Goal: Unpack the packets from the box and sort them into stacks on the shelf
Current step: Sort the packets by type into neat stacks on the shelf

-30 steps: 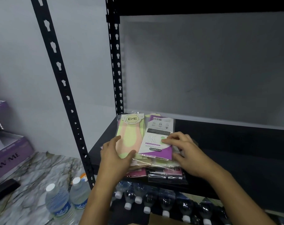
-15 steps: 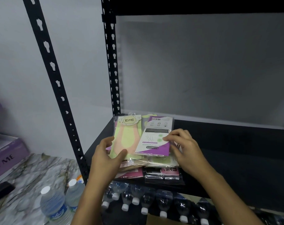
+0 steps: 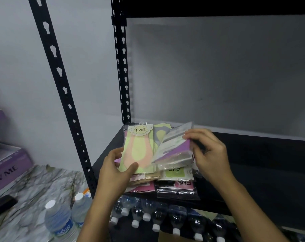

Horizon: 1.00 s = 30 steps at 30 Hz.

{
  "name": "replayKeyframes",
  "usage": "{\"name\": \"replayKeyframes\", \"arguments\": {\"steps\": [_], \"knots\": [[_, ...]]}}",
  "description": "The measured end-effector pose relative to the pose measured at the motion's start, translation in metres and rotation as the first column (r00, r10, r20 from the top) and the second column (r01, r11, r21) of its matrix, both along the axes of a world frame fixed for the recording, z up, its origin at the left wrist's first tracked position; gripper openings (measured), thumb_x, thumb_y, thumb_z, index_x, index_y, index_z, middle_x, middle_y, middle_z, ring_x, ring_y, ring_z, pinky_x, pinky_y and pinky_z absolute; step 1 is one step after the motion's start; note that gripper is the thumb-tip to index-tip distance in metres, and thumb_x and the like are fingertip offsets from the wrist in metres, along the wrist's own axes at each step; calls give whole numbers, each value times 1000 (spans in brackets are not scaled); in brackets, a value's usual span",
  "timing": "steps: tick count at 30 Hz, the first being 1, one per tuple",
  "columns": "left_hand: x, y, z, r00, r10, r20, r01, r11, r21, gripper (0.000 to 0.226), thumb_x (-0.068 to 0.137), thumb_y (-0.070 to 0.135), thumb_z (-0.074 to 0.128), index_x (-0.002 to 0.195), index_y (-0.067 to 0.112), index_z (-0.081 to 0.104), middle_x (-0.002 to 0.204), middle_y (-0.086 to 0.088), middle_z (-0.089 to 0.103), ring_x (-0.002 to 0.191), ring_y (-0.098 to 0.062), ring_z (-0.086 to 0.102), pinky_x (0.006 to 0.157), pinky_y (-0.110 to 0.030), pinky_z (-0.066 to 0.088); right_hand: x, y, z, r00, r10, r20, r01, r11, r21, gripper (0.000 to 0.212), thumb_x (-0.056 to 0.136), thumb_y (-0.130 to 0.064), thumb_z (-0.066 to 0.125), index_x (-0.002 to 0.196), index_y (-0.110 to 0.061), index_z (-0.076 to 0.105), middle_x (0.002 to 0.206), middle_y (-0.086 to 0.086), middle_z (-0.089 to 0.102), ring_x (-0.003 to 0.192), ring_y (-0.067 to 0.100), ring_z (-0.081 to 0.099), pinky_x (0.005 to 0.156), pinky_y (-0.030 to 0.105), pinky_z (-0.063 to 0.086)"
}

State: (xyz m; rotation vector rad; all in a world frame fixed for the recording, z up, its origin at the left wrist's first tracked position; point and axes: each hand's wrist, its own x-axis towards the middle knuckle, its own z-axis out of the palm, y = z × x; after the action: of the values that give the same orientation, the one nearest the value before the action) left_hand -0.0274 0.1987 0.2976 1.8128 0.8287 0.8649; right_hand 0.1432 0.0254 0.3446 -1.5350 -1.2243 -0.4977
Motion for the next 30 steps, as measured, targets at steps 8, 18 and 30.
{"name": "replayKeyframes", "arguments": {"steps": [8,18,30], "knots": [[2,1,-1,1000,-2,13,2,1000,5,58,77,22,79,127,28,50,124,5,56,94,-4,55,63,-18,42,-4,-16,20,990,42,-138,-22,990,142,31,79,17,62,88,-13,67,94,5,66,93,13,64,84,20,52],[2,2,-1,999,-5,44,6,1000,-11,59,70,17,85,120,29,55,114,7,62,95,-3,56,71,-32,48,-3,-35,52,801,79,-593,98,961,260,15,86,-9,65,90,-24,64,87,-4,68,83,8,67,75,20,56],[4,-1,1,998,29,53,-28,999,-22,62,63,16,89,113,34,56,108,11,64,100,-18,58,84,-48,52,3,-20,9,187,143,-972,76,984,159,22,95,-16,50,107,0,62,92,19,73,78,31,70,68,39,58]]}}
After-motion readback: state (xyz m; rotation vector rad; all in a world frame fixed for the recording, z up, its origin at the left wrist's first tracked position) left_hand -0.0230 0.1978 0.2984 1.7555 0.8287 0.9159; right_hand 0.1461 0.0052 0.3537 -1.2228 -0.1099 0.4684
